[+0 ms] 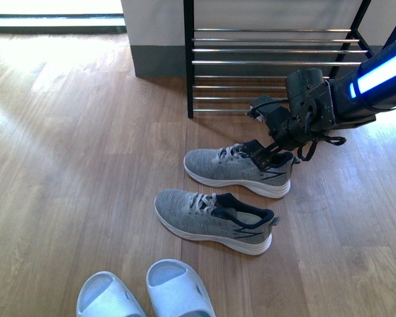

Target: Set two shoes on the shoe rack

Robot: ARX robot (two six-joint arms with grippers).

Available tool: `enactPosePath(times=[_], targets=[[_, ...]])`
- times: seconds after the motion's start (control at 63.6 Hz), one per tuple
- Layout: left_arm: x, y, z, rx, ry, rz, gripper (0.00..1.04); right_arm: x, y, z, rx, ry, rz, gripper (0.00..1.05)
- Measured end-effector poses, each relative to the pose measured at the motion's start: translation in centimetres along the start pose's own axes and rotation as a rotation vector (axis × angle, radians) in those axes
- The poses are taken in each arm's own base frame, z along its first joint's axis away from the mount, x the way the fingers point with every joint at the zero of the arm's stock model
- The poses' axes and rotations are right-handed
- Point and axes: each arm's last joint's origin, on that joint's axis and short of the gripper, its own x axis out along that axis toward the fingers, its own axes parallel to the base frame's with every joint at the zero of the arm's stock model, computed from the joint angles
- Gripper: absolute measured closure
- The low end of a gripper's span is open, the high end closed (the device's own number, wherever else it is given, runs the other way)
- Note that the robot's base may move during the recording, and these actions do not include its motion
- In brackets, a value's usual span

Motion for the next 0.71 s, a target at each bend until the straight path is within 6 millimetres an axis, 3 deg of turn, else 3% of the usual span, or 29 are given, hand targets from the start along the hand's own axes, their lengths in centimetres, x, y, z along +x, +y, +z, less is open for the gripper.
enactPosePath(times=[0.189,0.393,0.503,0.708], targets=[[0.0,0.0,0.0,0.000,0.000,0.000,0.09,-2.5,-0.1,-0.3,0.009,-0.028,0.099,0.09],[0.0,0.0,0.0,0.000,0.000,0.000,0.09,-3.8,-1.9,0.6,0.014,-0.051,0.071,0.09],[0.0,0.0,0.0,0.000,0.000,0.000,0.09,-3.3,-3.0,0.4,0.011,-0.047,0.032,0.09],[0.0,0.0,0.0,0.000,0.000,0.000,0.09,-0.6,-4.0,-1.2,0.012,0.016,0.006,0.09]])
